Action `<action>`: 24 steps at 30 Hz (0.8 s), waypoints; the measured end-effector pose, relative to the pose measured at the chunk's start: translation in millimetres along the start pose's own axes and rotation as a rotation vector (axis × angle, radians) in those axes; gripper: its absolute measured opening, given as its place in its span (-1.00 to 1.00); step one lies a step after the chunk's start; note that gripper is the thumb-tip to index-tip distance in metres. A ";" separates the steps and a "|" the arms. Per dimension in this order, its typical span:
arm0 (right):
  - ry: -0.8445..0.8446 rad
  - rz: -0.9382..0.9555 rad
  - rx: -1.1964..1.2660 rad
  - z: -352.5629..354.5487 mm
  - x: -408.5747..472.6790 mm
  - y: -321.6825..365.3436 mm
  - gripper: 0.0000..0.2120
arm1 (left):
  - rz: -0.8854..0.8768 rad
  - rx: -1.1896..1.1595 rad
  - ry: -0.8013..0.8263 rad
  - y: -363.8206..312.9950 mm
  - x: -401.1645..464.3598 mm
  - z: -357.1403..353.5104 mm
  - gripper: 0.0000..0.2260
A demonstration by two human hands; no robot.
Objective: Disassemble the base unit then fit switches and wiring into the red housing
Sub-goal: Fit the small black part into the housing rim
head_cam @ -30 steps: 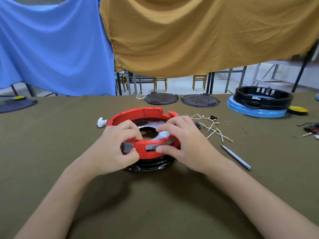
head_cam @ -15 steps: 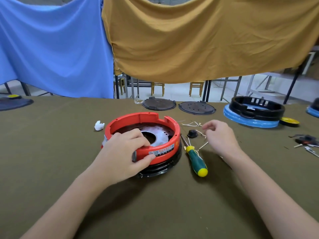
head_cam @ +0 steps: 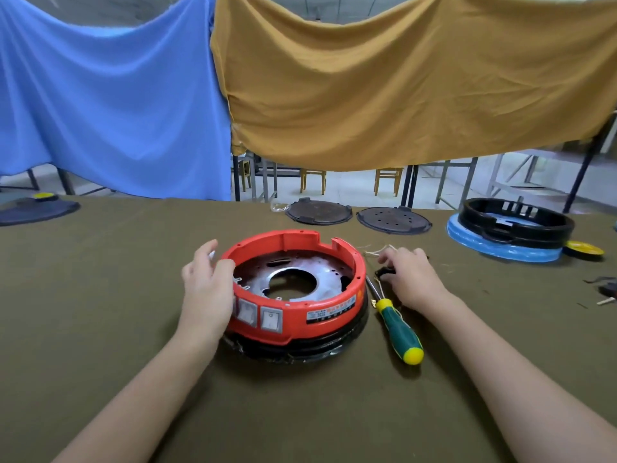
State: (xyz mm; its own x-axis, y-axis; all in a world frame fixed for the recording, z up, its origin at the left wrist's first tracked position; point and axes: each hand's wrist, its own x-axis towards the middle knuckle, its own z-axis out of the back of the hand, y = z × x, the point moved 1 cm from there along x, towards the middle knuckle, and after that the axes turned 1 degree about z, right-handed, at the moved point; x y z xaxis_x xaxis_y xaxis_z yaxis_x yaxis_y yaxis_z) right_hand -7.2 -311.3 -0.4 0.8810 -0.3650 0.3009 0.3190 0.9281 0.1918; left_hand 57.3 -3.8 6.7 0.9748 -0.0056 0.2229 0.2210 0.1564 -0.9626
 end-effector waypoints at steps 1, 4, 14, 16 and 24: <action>0.006 0.005 -0.043 -1.7 0.2 -1.0 -0.70 | 0.057 -0.054 0.010 2.7 2.8 -0.3 -0.58; 0.013 -0.004 -0.116 0.4 -3.0 -1.6 -0.75 | 0.119 -0.113 0.019 4.7 4.2 0.0 -0.58; -0.047 -0.371 1.508 43.0 -22.3 18.5 -0.80 | 0.142 -0.116 0.058 -2.0 -4.0 1.3 -0.61; 0.017 -0.390 1.771 46.7 -24.4 23.4 -0.82 | 0.133 -0.127 0.091 -2.8 -5.4 0.8 -0.64; 0.062 -0.167 1.644 53.5 -25.5 38.8 -0.80 | 0.027 -0.095 0.055 -7.0 -16.5 -5.8 -0.58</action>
State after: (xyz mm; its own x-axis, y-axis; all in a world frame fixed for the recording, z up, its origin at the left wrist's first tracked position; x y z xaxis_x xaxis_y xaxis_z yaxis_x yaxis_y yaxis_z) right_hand -36.0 -269.9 49.3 0.9019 -0.4054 0.1492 -0.2463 -0.1987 0.9486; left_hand 39.8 -10.5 8.9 0.9801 -0.0577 0.1901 0.1936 0.0625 -0.9791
